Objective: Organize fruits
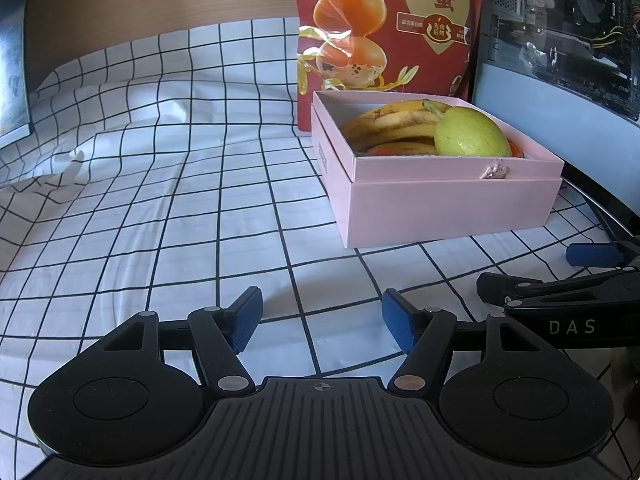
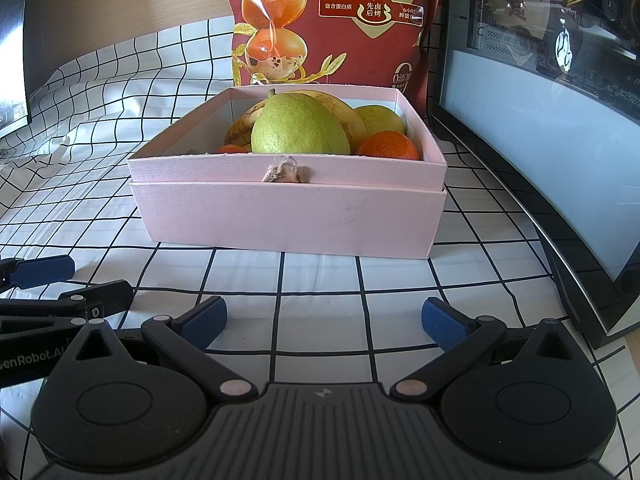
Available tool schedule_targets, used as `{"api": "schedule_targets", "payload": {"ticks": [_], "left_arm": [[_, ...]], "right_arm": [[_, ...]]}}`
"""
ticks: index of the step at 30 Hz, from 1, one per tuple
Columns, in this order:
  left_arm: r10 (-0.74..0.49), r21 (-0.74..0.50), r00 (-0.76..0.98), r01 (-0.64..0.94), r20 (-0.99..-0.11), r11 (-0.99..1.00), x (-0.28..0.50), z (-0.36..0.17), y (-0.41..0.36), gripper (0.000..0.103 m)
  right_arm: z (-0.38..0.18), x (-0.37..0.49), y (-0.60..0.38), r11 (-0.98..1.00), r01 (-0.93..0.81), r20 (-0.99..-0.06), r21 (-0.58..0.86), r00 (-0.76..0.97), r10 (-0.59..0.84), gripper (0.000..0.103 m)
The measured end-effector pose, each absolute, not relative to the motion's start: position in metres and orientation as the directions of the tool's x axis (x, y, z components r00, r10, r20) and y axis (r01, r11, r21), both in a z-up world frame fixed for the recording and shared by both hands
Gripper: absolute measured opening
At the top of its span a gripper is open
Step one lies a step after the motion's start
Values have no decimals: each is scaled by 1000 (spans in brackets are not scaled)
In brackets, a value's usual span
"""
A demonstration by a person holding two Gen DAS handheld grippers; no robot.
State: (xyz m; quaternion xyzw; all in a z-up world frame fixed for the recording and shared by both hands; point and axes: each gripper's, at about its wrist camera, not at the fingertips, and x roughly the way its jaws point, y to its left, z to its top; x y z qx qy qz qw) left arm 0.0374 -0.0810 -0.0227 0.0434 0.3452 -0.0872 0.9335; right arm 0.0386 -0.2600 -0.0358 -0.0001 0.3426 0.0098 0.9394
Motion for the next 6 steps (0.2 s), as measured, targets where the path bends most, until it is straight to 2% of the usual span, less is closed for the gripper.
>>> {"api": "schedule_targets", "payload": {"ticks": [6], "left_arm": [[-133,21,747,192,-652,981,37,-23,-81,72]], "right_arm": [[-36,39,-260,1000,-19,-644,7,765,18,103]]}}
